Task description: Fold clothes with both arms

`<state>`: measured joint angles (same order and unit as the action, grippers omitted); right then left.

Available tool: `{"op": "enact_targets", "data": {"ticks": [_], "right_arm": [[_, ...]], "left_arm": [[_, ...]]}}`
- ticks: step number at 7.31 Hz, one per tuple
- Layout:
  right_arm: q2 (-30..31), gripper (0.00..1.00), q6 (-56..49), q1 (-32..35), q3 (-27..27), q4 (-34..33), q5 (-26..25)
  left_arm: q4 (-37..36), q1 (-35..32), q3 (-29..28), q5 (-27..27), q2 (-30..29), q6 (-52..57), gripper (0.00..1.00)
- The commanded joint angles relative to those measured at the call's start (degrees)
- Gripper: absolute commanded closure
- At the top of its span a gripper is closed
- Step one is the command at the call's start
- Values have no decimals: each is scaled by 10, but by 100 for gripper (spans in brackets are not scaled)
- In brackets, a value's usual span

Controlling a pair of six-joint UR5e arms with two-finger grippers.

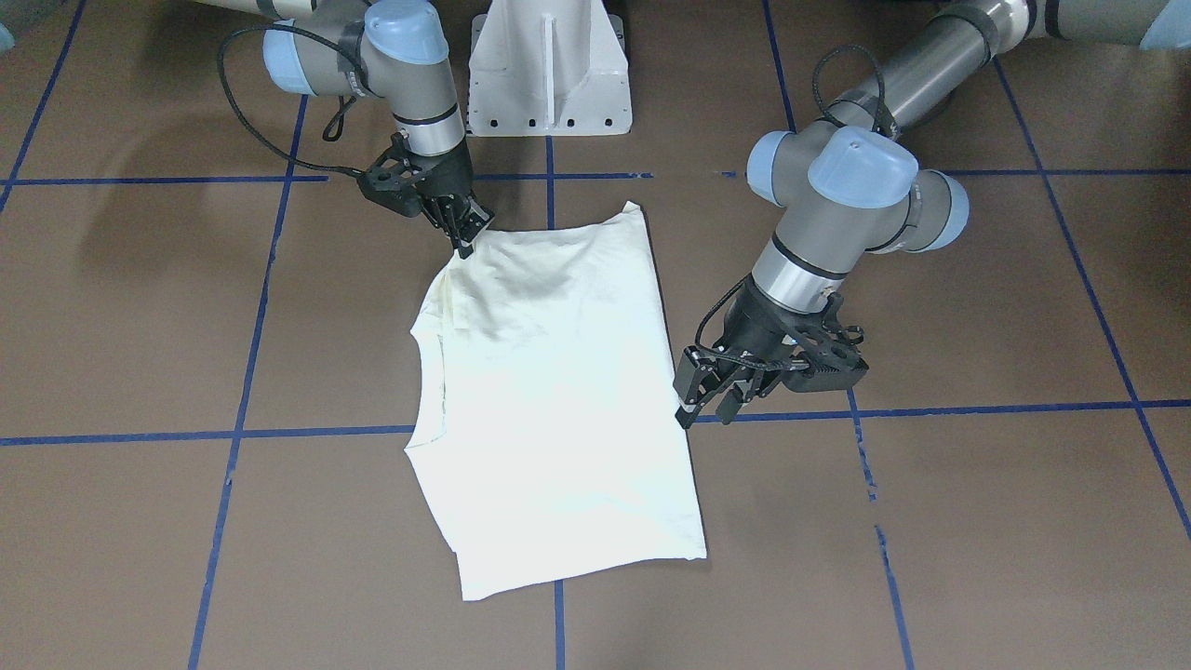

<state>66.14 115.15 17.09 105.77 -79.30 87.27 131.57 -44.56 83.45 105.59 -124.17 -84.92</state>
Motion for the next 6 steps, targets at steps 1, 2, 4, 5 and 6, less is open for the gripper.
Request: {"op": "enact_targets", "data": {"ticks": [1, 2, 4, 5, 6], "right_arm": [[4, 100, 2, -2, 14, -2, 0], [4, 100, 2, -4, 15, -2, -1], [39, 100, 2, -18, 62, -2, 0], [42, 100, 2, -24, 68, -2, 1], [42, 100, 2, -24, 68, -2, 2]], "left_arm": [[0, 3, 56, 3, 40, -5, 37], [0, 13, 63, 2, 44, -26, 37], [0, 76, 127, -35, 89, -103, 35], [-10, 139, 186, -71, 135, -149, 35], [-31, 190, 220, -98, 154, -167, 35]]}}
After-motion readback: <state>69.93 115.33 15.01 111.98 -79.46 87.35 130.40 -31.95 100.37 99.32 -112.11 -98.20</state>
